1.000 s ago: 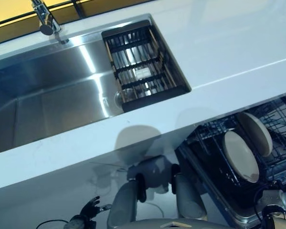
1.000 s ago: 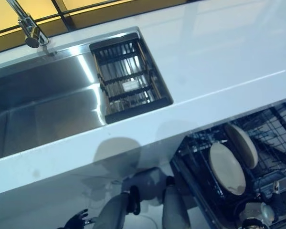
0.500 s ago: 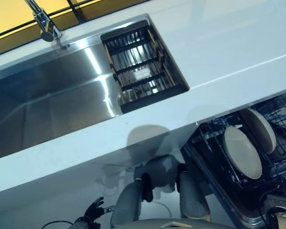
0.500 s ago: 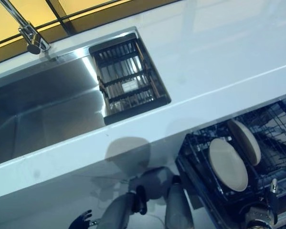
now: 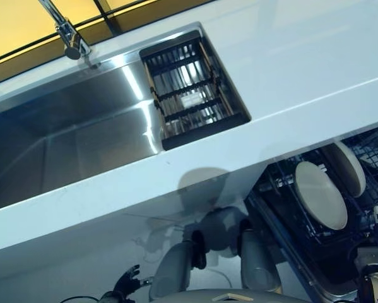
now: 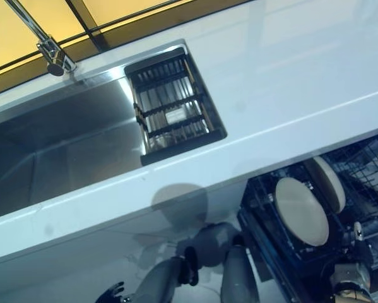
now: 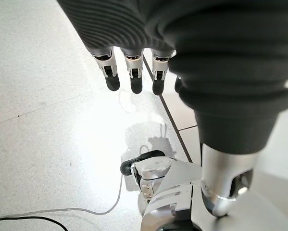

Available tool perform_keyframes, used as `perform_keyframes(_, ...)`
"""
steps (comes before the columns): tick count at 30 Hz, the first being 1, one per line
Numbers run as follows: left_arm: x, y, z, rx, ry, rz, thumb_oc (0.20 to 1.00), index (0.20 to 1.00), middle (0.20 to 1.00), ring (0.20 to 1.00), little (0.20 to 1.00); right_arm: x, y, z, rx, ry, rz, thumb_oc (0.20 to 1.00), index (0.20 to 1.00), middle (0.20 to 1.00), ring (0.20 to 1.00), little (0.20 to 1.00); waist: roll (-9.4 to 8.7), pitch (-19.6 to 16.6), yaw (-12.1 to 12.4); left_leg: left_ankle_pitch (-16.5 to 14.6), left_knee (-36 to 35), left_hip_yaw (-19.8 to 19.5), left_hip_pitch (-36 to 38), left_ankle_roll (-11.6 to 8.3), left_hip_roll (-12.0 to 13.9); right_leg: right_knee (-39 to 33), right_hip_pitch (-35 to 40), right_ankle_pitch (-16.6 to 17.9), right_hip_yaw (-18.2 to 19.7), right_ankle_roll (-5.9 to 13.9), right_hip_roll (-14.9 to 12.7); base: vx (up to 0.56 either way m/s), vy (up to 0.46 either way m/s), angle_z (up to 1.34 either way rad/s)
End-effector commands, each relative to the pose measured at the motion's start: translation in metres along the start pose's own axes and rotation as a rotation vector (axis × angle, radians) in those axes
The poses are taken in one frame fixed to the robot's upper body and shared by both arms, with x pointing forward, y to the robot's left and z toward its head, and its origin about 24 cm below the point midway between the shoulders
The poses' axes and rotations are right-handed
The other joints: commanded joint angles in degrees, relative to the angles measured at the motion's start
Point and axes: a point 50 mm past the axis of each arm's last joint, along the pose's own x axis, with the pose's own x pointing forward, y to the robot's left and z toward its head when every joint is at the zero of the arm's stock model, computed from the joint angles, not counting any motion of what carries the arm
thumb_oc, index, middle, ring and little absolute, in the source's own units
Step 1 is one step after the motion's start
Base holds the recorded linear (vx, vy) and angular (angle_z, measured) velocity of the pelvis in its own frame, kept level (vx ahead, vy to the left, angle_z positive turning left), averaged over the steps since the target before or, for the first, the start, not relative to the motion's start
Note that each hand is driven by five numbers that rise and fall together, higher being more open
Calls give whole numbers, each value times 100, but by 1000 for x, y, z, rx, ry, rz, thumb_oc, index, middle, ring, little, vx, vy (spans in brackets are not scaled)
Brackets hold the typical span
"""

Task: Pick up plates and place into dishwasher.

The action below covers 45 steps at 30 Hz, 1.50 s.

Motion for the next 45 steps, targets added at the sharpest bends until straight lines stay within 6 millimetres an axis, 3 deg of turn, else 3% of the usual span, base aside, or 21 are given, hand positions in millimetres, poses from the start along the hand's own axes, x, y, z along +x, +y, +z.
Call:
perform_keyframes(1, -5, 6, -7, -5, -3, 30, 1000, 1000, 1000, 1000, 1000, -2, 90, 37, 49, -149, 239, 1000, 1000, 1000, 1000, 1000, -247, -165, 439, 310, -243, -277, -81, -44, 100, -461, 397, 189, -65, -146, 133, 3, -61, 3)
perform_keyframes(5, -6, 10, -7, 2, -2, 56, 1000, 1000, 1000, 1000, 1000, -2, 93, 28, 235, -94, 250, 1000, 1000, 1000, 1000, 1000, -314, -195, 585, 367, -351, -392, -40, -61, 125, -495, 500, 166, -156, -158, 159, 18, -64, 21)
perform_keyframes(7, -6, 12, -7, -1, 3, 72, 1000, 1000, 1000, 1000, 1000, -4, 99, 23, 440, -61, 317, 1000, 1000, 1000, 1000, 1000, -315, -202, 647, 391, -411, -430, -1, -78, 141, -503, 554, 137, -196, -162, 177, 22, -42, 23)
perform_keyframes(10, -5, 12, -7, 7, 11, 79, 1000, 1000, 1000, 1000, 1000, -8, 108, 15, 580, -52, 408, 1000, 1000, 1000, 1000, 1000, -283, -230, 698, 439, -484, -474, 21, -105, 142, -565, 604, 148, -257, -164, 183, 17, -20, 16)
perform_keyframes(18, -7, 12, -13, 8, 32, 74, 1000, 1000, 1000, 1000, 1000, -9, 121, 27, 556, -52, 474, 1000, 1000, 1000, 1000, 1000, -204, -318, 735, 514, -571, -551, 43, -151, 124, -609, 625, 153, -278, -157, 179, 8, 2, 12)
perform_keyframes(22, -6, 13, -8, 4, 22, 76, 1000, 1000, 1000, 1000, 1000, -10, 134, 36, 427, -63, 467, 1000, 1000, 1000, 1000, 1000, -165, -317, 785, 551, -601, -568, 38, -156, 113, -650, 635, 170, -255, -153, 168, -4, -2, 1)
perform_keyframes(30, -5, 20, -2, -7, 5, 90, 1000, 1000, 1000, 1000, 1000, -13, 155, 51, 432, -58, 494, 1000, 1000, 1000, 1000, 1000, -125, -299, 832, 594, -640, -609, 34, -185, 138, -639, 633, 142, -236, -165, 177, -3, -3, 1)
perform_keyframes(36, -6, 19, -4, -13, -6, 95, 1000, 1000, 1000, 1000, 1000, -10, 146, 48, 489, -58, 428, 1000, 1000, 1000, 1000, 1000, -153, -360, 803, 555, -678, -569, 111, -196, 166, -674, 675, 124, -220, -176, 188, 0, 0, 0)
perform_keyframes(42, -8, 15, -10, -25, -1, 94, 1000, 1000, 1000, 1000, 1000, -4, 114, 47, 557, -117, 356, 1000, 1000, 1000, 1000, 1000, -210, -525, 705, 433, -677, -484, 295, -208, 174, -789, 863, 122, -180, -151, 156, 18, 18, 0)
perform_keyframes(45, -10, 13, -17, -33, 11, 93, 1000, 1000, 1000, 1000, 1000, -2, 93, 46, 502, -171, 303, 1000, 1000, 1000, 1000, 1000, -251, -658, 638, 376, -737, -440, 451, -206, 175, -896, 1006, 128, -152, -132, 149, 54, 44, -2)
